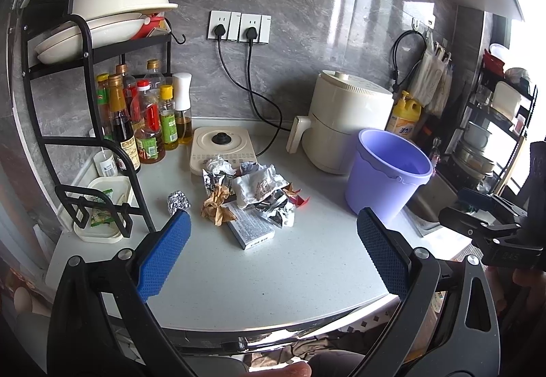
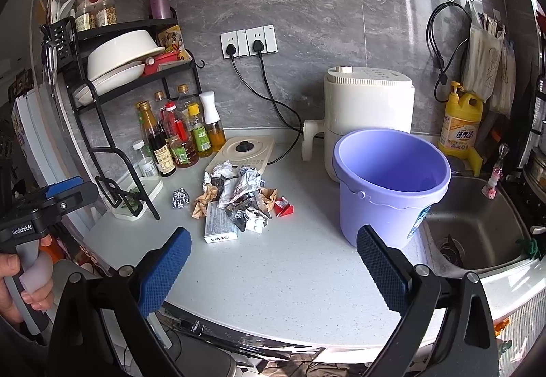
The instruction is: Collect trash
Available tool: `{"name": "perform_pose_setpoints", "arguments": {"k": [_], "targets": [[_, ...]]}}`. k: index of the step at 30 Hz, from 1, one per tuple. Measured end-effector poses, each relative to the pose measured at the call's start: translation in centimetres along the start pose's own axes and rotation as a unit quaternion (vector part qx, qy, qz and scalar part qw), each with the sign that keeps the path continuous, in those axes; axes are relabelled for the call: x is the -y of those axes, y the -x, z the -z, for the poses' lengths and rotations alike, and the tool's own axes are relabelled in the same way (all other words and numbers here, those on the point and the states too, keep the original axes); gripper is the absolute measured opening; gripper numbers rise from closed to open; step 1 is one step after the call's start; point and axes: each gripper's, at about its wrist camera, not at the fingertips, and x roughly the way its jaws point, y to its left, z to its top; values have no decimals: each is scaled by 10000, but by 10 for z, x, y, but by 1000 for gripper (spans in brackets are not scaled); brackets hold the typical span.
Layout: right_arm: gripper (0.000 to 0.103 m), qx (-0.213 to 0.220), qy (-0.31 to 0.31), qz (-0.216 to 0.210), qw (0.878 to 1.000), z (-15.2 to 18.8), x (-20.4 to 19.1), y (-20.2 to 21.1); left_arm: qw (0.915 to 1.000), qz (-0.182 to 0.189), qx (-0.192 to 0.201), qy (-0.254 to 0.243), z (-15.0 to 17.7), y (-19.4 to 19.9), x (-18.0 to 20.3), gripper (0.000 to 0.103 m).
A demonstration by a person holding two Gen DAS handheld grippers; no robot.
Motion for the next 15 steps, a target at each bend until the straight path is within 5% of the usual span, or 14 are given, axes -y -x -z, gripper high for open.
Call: {"name": "perform_pose_setpoints", "arguments": {"k": [15], "targets": [[95, -55, -3, 78, 10000, 2, 2, -6, 9999, 143, -48, -37, -1, -7, 3, 97]]}}
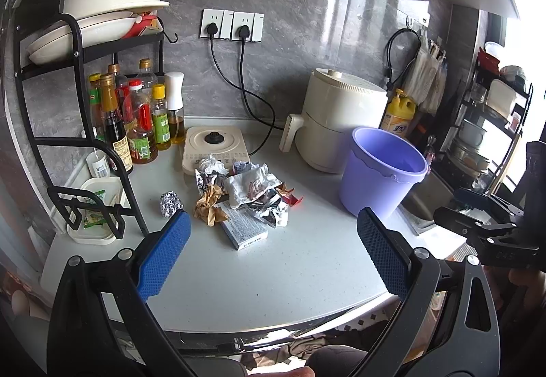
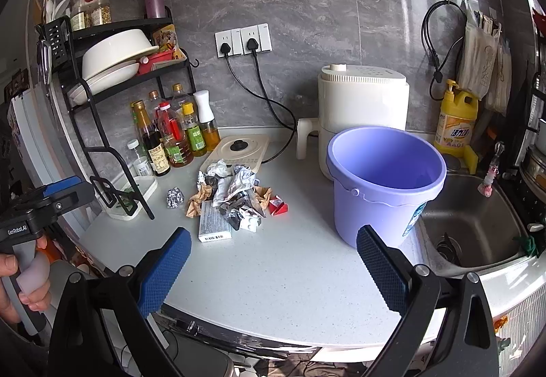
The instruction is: Collect trash
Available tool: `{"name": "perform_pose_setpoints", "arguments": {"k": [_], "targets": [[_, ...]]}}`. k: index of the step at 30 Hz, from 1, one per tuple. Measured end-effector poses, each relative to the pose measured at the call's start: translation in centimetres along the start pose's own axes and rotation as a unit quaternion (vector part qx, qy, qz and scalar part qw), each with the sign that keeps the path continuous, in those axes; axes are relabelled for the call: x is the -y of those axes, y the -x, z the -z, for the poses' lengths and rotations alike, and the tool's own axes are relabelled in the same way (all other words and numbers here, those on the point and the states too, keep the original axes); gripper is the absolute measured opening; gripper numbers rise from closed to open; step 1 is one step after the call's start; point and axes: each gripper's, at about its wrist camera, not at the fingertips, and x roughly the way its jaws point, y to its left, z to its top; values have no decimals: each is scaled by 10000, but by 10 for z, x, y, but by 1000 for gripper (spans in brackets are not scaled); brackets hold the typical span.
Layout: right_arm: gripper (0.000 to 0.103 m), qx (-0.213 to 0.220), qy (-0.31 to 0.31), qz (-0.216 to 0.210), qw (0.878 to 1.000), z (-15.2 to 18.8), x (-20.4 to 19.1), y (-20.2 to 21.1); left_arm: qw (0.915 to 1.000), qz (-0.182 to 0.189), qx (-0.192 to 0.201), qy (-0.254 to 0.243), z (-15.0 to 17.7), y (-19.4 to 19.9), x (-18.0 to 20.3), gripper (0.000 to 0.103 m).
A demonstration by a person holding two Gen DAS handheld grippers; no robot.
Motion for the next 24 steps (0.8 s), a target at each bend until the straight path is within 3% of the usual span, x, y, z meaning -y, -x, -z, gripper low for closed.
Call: {"name": "perform_pose_setpoints", "arguments": {"k": [16, 24], "targets": [[95, -414, 147, -336, 9985, -9, -2, -67, 9988, -143, -216, 420, 5, -39, -24, 96], [92, -724, 342, -698, 9943, -15, -14, -120, 9967, -290, -452, 606, 2, -82, -43, 80]]}}
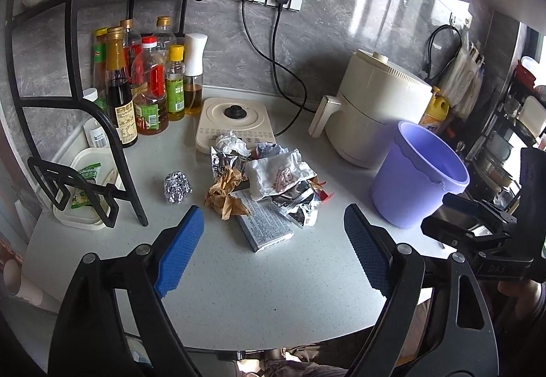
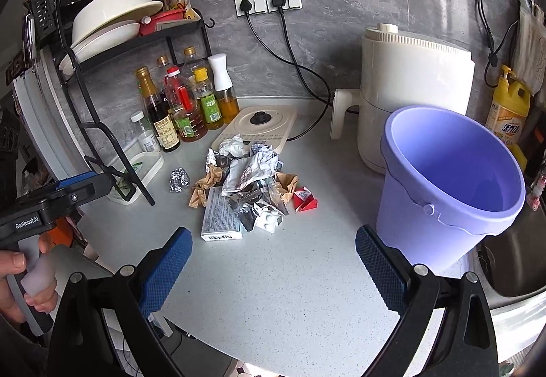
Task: Collect trash
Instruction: 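Close the left tool on the brown paper bag while the right tool grips foil trash, then carry both held pieces over the purple bucket and open both tools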
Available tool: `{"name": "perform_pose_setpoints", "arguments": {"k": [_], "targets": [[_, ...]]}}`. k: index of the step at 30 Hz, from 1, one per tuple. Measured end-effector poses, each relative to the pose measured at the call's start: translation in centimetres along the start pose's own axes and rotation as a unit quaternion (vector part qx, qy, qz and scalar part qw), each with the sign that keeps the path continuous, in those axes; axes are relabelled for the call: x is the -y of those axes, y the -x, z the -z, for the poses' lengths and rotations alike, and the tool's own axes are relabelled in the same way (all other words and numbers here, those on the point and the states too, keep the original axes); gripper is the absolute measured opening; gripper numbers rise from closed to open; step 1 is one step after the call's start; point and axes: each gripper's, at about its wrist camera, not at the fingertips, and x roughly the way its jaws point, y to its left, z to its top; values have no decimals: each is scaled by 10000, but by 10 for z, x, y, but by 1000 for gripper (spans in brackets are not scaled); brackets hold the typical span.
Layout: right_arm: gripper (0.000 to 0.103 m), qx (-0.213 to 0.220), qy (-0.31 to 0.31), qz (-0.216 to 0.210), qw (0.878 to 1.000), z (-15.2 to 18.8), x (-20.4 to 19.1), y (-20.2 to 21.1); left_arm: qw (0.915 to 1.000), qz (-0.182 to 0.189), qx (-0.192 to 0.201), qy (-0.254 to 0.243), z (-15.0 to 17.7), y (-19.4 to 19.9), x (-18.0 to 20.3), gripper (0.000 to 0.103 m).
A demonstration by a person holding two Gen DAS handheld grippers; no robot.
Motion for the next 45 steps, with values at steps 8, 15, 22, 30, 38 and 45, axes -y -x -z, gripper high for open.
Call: {"name": "perform_pose_setpoints", "arguments": {"k": [8, 15, 22, 30, 38, 45], "targets": [[79, -521, 16, -427, 9977, -12, -1, -61, 9982, -210, -292, 477, 0, -47, -30, 70], [67, -849, 26, -771, 9934, -25, -6, -112, 9954, -189, -536, 765, 1, -96, -46, 69], [57, -1186, -34, -821, 9895, -28, -5, -162, 9923, -152, -760, 965, 3, -142, -54, 68], [53, -1339, 111, -798, 9877, -29, -8, -189, 9868, -104, -1046, 1235, 9, -181, -64, 55], [27, -1222, 85, -813, 9891, -31, -9, -181, 9858, -150, -1165, 1202, 11, -181, -62, 9], [23, -904, 33, -719, 9933, -32, -10, -148, 9903, -292, -807, 1096, 7, -144, -60, 6]]}}
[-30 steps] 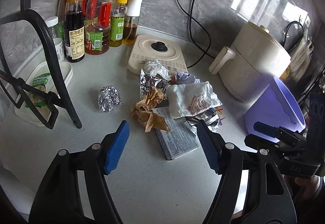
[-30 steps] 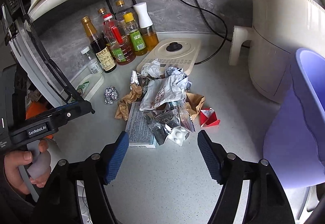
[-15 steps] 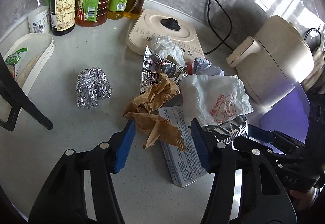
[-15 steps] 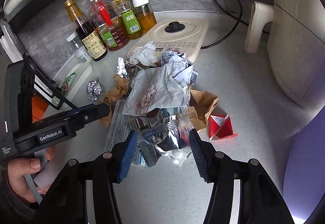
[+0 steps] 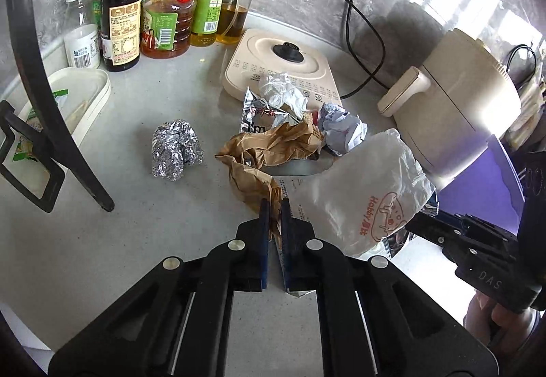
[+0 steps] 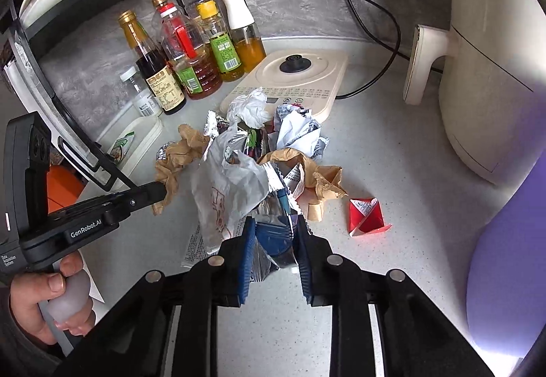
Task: Collect trash
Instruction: 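Carry both held pieces over the purple bucket and open both tools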
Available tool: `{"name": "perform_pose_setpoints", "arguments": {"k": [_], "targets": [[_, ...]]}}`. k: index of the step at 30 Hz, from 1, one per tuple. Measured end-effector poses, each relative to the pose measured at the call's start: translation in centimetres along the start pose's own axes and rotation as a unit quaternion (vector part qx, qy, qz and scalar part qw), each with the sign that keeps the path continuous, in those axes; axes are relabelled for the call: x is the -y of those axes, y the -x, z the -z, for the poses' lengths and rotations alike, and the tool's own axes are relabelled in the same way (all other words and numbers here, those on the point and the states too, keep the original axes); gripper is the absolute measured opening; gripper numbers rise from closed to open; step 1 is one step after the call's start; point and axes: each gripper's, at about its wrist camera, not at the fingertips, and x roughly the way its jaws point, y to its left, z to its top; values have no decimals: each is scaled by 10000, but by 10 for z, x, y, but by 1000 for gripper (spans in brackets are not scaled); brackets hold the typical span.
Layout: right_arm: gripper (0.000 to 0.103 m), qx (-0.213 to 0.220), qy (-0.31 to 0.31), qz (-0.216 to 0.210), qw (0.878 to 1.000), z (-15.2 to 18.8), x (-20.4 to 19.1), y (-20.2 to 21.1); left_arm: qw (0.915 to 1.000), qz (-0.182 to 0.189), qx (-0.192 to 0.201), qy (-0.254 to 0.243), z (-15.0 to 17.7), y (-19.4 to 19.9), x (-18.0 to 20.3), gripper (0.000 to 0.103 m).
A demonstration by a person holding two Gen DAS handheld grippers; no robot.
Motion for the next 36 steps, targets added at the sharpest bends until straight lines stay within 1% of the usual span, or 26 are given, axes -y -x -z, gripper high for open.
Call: {"name": "perform_pose_setpoints", "arguments": {"k": [2, 4, 5, 6, 13, 21, 28, 36], "targets": [[22, 119, 30, 88, 9999, 1, -2, 12, 9999, 11, 112, -26, 0, 12, 2, 6], [22, 327, 161, 409, 9985, 2, -5, 26, 9998, 31, 203, -71, 1, 24, 5, 6], [22, 327, 161, 409, 9985, 2, -5, 26, 9996, 48, 247, -96, 2, 31, 7, 6], [22, 436, 204, 520, 9975, 1, -7, 33, 9995, 75, 289, -116, 3, 37, 8, 6], [23, 856, 173, 749, 9934, -4, -8, 73, 9979, 212, 540, -287, 16, 81, 13, 6], [23, 1315, 9, 1041, 9858, 7, -8, 135, 9947, 448, 751, -540, 23, 110, 28, 6], [23, 1628, -252, 1322, 9774, 16, 19, 188, 9910, 745, 828, -743, 22, 117, 60, 6], [23, 1898, -592, 1451, 9692, 16, 79, 224, 9876, 871, 874, -971, 16, 110, 113, 6]]}}
